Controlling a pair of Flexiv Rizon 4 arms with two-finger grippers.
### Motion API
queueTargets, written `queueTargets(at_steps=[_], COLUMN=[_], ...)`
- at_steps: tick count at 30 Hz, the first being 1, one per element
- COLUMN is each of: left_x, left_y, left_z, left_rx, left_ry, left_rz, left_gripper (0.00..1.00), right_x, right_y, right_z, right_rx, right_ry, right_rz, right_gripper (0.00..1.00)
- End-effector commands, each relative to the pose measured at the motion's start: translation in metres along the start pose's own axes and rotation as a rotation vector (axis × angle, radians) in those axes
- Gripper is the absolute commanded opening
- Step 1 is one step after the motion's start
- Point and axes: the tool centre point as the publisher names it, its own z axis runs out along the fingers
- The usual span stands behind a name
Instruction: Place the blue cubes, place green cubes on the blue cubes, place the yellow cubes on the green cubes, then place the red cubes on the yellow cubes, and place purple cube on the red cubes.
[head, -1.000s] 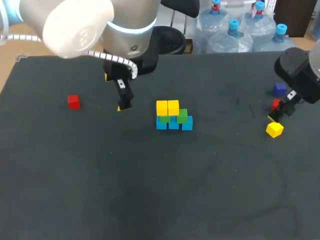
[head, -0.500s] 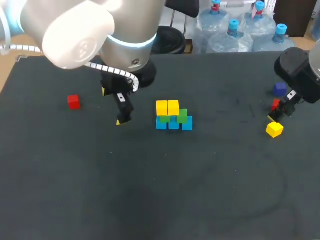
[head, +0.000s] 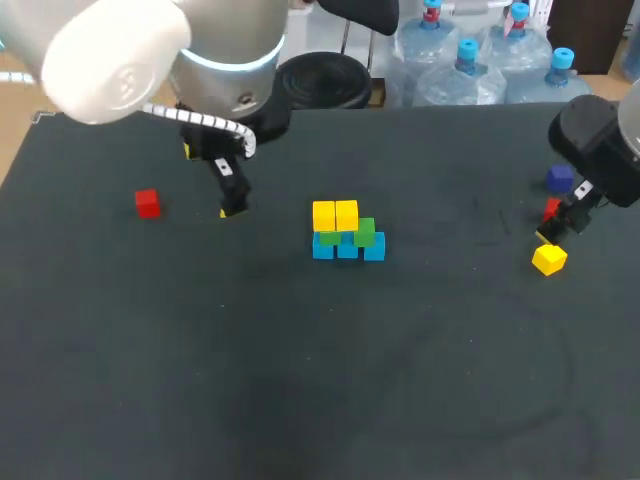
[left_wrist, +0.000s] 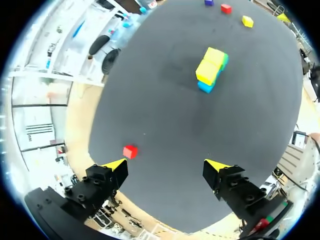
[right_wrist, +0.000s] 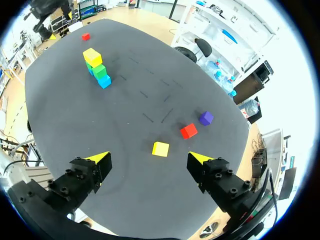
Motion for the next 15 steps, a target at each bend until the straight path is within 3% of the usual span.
queueTargets(at_steps=[1, 15], left_x=[0.0221, 0.0269], left_y=[-0.0039, -0.0028], left_z=[-0.0137, -0.013], left_rx=[-0.048, -0.036], left_ry=[-0.077, -0.06], left_rz=[-0.005, 0.014], left_gripper=[1.0, 1.0], right_x=[0.0008, 0.0008], right_y=[0.0006, 0.0006], right_z=[0.0006, 0.0006], right_rx=[0.004, 0.004], right_ry=[-0.003, -0.003], right_rz=[0.002, 0.002], right_gripper=[1.0, 1.0])
